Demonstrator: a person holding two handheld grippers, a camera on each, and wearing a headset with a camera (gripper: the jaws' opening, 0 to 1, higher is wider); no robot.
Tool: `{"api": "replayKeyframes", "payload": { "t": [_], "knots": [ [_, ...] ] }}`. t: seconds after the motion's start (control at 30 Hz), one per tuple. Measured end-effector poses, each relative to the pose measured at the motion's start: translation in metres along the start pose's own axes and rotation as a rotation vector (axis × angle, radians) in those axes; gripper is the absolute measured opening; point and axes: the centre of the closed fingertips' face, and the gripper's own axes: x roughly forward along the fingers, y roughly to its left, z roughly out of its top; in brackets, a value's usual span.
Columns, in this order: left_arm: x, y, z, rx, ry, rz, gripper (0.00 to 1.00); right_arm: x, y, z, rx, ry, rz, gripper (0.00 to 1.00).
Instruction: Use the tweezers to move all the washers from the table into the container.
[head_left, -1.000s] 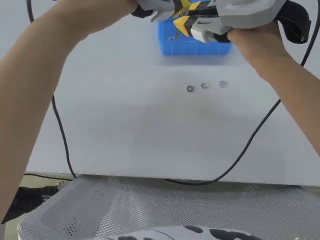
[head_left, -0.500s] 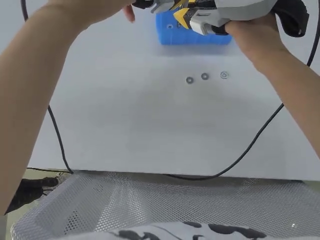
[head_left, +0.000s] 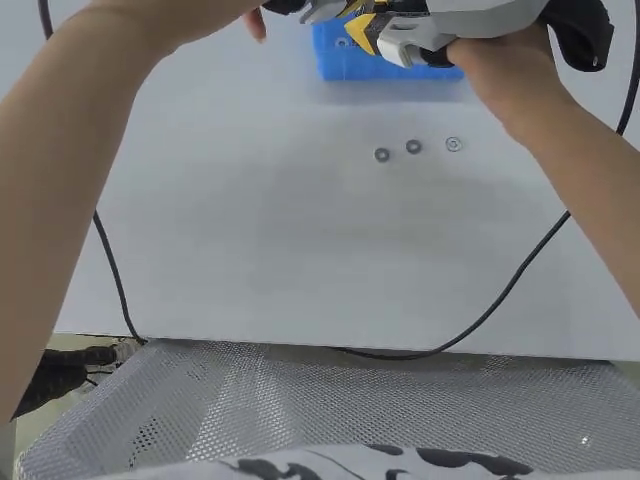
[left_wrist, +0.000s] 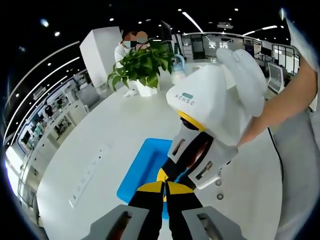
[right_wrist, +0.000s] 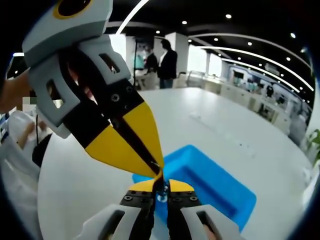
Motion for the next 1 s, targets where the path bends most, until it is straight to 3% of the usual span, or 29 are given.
{"api": "replayKeyframes", "payload": {
  "t": [0.63, 0.83, 1.0],
  "knots": [
    [0.005, 0.002, -0.008, 0.018, 0.019, 0.005, 0.00, 0.004, -0.003, -0.001, 0.049, -0.011, 0.012, 0.05],
    [-0.006, 0.004, -0.001, -0.003, -0.005, 0.019, 0.00, -0.004, -0.003, 0.009, 0.079, -0.045, 0.017, 0.07],
    [-0.018, -0.003, 0.007, 0.006, -0.019, 0.038, 0.00, -0.011, 0.000, 0.017, 0.059, -0.058, 0.001, 0.07]
  ]
}}
